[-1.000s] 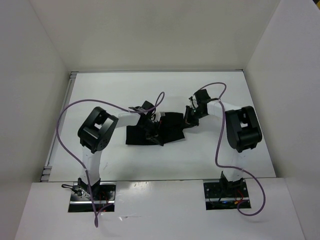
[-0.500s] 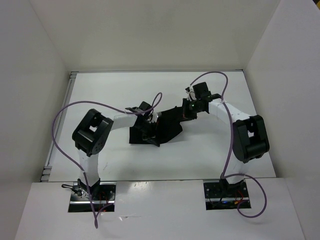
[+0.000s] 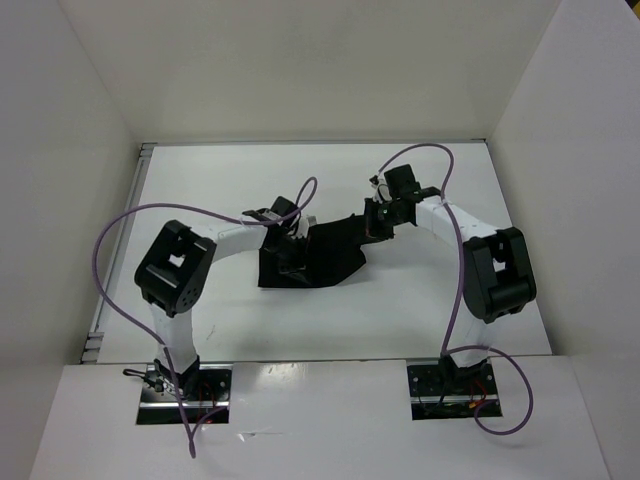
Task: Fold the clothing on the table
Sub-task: Fold the skirt
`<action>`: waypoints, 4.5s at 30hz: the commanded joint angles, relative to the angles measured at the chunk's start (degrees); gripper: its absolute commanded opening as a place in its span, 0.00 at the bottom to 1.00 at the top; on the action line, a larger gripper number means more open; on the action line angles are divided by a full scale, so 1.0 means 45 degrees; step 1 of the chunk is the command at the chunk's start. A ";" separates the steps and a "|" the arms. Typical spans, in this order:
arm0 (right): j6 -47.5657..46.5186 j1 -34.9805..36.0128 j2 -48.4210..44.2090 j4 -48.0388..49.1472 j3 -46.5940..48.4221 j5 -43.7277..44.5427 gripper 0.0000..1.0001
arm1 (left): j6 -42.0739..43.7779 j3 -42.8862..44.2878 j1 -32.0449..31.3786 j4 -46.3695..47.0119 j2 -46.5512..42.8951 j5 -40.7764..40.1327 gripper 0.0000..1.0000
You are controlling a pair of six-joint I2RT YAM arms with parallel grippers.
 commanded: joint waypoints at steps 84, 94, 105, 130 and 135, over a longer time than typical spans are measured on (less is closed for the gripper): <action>0.0879 0.3635 0.3920 -0.1028 0.5990 -0.3214 0.00 | 0.0914 -0.1051 0.3414 -0.1222 -0.0594 -0.3675 0.02; 0.1367 0.4300 0.5640 -0.0735 0.7748 -0.2921 0.00 | 0.0914 -0.1051 0.3414 -0.1222 -0.0712 -0.3675 0.02; 0.1759 0.4847 0.6696 -0.0345 0.8979 -0.3466 0.00 | 0.0914 -0.1051 0.3414 -0.1222 -0.0946 -0.3910 0.02; 0.1350 0.4632 0.4688 -0.0420 0.9570 -0.3510 0.22 | 0.0211 -0.0487 0.4020 -0.2294 -0.4302 -0.7541 0.05; 0.0998 0.3989 0.4100 -0.0581 0.7187 -0.3136 0.01 | 0.1166 0.1037 0.3787 -0.3349 -0.5106 -0.5087 0.06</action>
